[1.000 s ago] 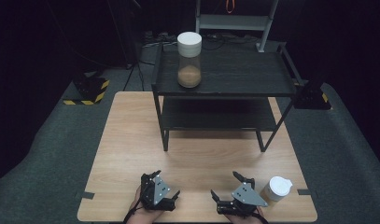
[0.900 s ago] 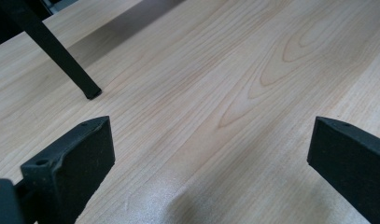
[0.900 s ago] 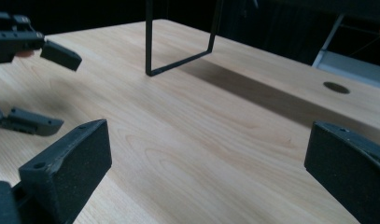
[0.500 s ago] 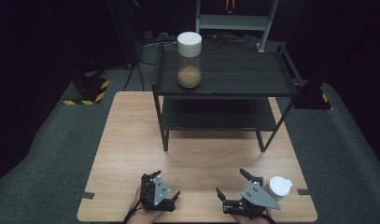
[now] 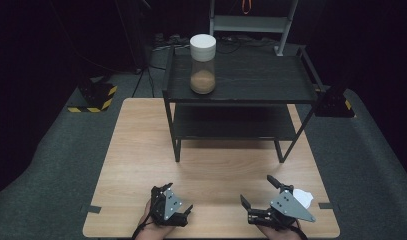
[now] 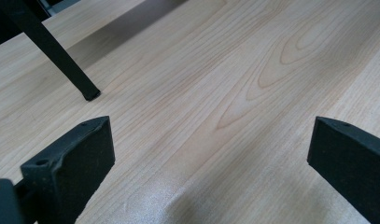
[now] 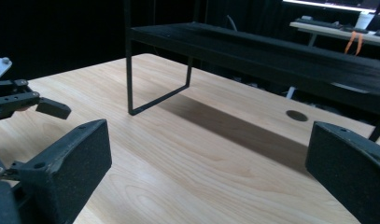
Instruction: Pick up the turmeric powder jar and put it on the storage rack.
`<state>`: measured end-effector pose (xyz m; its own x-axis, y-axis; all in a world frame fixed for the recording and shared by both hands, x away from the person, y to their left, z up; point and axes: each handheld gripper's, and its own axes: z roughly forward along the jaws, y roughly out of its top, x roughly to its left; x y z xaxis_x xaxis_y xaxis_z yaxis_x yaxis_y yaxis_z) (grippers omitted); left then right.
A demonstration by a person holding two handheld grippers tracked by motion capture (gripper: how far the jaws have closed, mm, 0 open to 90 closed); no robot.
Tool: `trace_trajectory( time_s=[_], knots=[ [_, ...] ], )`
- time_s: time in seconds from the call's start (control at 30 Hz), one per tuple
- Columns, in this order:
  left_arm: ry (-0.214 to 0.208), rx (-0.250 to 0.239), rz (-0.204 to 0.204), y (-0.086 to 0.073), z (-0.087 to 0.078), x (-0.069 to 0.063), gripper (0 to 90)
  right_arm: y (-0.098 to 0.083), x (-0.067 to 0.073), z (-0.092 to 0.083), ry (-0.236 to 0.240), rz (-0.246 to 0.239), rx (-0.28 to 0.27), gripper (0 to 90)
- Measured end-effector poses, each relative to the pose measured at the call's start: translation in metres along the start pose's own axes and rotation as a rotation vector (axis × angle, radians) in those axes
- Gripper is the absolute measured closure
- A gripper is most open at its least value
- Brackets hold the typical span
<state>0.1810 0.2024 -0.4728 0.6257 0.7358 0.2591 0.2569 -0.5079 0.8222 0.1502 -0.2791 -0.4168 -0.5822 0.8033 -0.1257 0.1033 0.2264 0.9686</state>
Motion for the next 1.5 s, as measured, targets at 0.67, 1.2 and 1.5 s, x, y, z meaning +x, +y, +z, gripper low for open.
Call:
trace_trajectory(
  time_s=[0.67,1.2,1.5],
  knots=[
    [-0.002,-0.004,0.009,-0.001,0.000,-0.001,0.9,-0.010,-0.025,-0.047,-0.123,0.012,0.003,0.0],
    [0.000,-0.006,0.007,-0.001,0.000,-0.001,0.9,-0.033,-0.035,-0.069,-0.213,0.056,0.028,0.0],
    [0.003,-0.011,0.010,-0.002,-0.001,-0.002,0.9,-0.052,-0.036,-0.070,-0.226,0.099,0.045,0.0]
  ],
)
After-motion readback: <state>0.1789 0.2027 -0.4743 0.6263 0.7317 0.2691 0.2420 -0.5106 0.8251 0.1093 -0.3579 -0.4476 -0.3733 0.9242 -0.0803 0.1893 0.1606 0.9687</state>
